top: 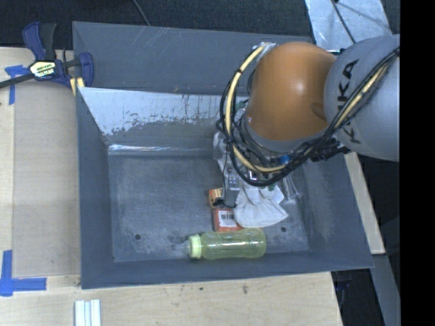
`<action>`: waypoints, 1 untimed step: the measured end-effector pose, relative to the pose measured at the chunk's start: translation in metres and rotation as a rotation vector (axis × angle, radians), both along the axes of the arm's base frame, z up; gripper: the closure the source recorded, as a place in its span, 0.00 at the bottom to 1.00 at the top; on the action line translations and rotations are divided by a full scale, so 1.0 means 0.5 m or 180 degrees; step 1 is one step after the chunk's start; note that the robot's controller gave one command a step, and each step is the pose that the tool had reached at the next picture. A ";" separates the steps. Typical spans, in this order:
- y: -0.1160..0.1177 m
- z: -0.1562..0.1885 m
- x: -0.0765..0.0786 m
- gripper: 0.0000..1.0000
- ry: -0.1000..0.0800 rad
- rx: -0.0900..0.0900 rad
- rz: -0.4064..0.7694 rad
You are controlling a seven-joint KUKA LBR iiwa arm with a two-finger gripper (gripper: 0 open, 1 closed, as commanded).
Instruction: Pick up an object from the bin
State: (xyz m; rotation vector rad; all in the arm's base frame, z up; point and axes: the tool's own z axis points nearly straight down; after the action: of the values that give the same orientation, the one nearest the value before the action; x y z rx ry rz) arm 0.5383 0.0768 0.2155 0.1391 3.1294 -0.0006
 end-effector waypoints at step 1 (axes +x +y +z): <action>-0.050 -0.039 0.032 0.00 0.0021 0.0009 -0.0073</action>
Offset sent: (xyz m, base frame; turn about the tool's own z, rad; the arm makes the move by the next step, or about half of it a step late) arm 0.0137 -0.0566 -0.0751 -0.1023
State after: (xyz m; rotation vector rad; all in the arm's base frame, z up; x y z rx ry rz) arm 0.5544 0.0521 0.1961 0.1755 3.1344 0.0034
